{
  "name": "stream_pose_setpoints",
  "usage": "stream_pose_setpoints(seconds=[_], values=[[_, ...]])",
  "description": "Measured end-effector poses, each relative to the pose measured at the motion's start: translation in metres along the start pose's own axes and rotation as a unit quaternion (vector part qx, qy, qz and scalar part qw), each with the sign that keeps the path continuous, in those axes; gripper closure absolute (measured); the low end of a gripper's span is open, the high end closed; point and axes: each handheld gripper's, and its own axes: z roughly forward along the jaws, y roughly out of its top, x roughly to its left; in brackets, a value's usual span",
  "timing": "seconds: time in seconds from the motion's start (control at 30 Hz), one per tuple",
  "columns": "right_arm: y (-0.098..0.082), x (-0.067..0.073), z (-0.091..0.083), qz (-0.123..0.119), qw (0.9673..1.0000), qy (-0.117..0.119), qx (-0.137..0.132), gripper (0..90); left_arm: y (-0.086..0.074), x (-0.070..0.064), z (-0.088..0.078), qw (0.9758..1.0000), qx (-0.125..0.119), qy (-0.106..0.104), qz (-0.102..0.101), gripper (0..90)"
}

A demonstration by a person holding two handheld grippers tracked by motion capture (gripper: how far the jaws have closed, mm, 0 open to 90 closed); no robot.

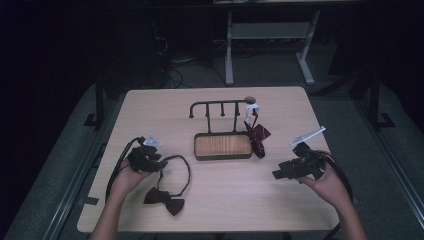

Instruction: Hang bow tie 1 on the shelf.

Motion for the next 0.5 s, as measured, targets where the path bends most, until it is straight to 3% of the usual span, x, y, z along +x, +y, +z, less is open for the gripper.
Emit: stream_pose_setpoints(seconds=[0.17,0.5], values=[[0.0014,0.0021,0.0009,-0.003,1.0000,0.001,0.001,47.3,0.0004,0.0011,0.0020,0.9999,0.007,0.007,0.008,63.0],[0.0021,0.0020,0.0019,-0.005,1.0000,0.003,0.000,47.3,-0.0005,0.0047,0.0092,0.9998,0.018,0.010,0.000,69.5]])
